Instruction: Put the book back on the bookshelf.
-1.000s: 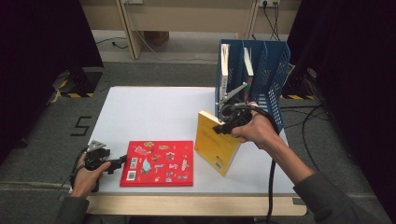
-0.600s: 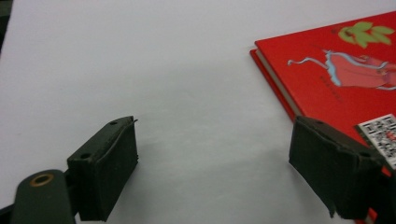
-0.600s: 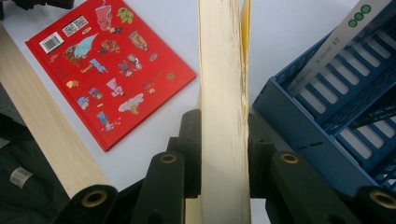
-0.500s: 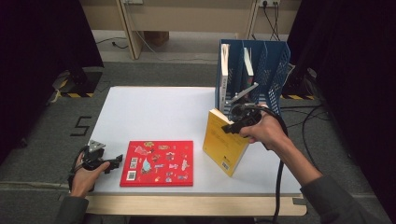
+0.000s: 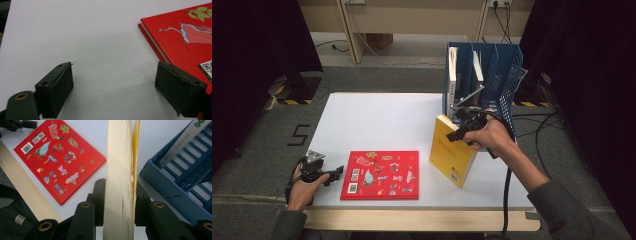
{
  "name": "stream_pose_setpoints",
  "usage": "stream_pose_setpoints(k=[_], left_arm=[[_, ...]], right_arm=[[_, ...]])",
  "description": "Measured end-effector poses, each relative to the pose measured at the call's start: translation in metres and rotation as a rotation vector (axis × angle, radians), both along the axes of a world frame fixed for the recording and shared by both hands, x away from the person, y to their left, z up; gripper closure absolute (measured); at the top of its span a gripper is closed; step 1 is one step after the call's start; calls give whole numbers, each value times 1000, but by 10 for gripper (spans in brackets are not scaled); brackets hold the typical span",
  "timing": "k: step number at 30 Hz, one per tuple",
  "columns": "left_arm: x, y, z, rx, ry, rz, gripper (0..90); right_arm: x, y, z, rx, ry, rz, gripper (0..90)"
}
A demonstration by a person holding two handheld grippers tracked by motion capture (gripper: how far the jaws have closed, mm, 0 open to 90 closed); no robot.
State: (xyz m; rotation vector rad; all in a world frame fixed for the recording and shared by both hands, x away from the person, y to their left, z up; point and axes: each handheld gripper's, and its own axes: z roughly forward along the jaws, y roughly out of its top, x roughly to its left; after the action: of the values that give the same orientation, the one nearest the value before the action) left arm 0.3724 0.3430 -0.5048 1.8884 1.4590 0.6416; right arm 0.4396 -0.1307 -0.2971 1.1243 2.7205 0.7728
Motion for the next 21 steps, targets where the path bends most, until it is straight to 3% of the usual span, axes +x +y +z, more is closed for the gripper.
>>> stream_pose_setpoints(k=[8, 16, 21], left_arm=[[0, 0, 0, -2, 0, 0, 139], [0, 0, 0, -2, 0, 0, 139], [0, 0, 0, -1, 2, 0, 138]], right_arm=[[7, 10, -8, -44, 40, 9, 699], [1, 11, -7, -78, -10, 63, 744], [-7, 1, -5, -38, -25, 80, 749]])
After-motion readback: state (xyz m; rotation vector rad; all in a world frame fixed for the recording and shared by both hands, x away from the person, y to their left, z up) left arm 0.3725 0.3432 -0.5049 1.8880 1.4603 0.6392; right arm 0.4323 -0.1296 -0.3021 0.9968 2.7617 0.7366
